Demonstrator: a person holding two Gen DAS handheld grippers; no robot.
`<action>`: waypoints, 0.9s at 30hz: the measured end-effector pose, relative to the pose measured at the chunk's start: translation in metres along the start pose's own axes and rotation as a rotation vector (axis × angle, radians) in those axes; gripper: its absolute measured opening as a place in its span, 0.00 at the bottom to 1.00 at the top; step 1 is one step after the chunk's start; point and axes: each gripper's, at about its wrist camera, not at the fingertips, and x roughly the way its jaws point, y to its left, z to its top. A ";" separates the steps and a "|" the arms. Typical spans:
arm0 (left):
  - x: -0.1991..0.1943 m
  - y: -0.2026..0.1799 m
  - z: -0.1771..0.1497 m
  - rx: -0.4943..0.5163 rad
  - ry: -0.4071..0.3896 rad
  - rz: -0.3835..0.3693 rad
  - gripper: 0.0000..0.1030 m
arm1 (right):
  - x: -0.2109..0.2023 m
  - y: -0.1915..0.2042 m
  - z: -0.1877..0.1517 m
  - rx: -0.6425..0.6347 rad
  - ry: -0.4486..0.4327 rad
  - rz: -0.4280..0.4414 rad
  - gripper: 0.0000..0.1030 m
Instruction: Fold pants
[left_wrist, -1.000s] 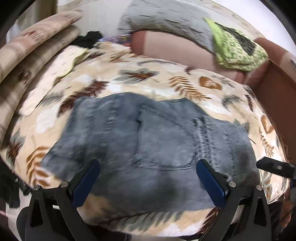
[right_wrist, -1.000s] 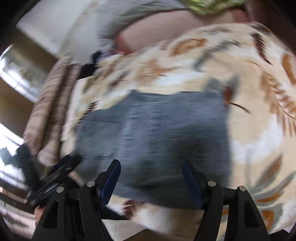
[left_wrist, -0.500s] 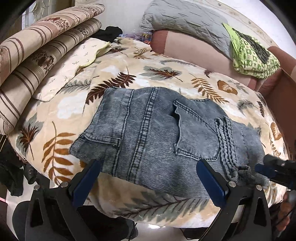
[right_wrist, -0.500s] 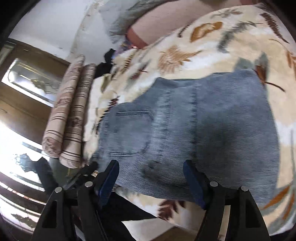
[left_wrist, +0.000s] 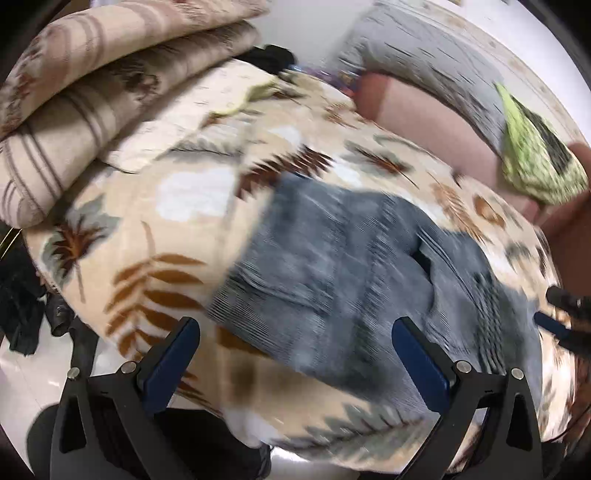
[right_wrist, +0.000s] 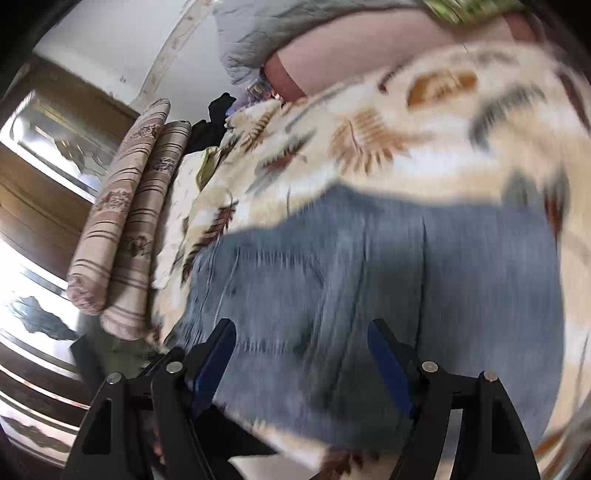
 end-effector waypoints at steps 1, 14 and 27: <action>0.003 0.005 0.003 -0.020 0.003 0.010 1.00 | 0.005 0.004 0.012 -0.019 0.000 -0.025 0.75; 0.049 0.027 0.009 -0.099 0.116 -0.053 1.00 | 0.144 -0.008 0.092 -0.159 0.217 -0.302 0.34; 0.048 0.027 0.007 -0.096 0.099 -0.031 1.00 | 0.077 0.020 0.083 -0.188 0.025 -0.338 0.63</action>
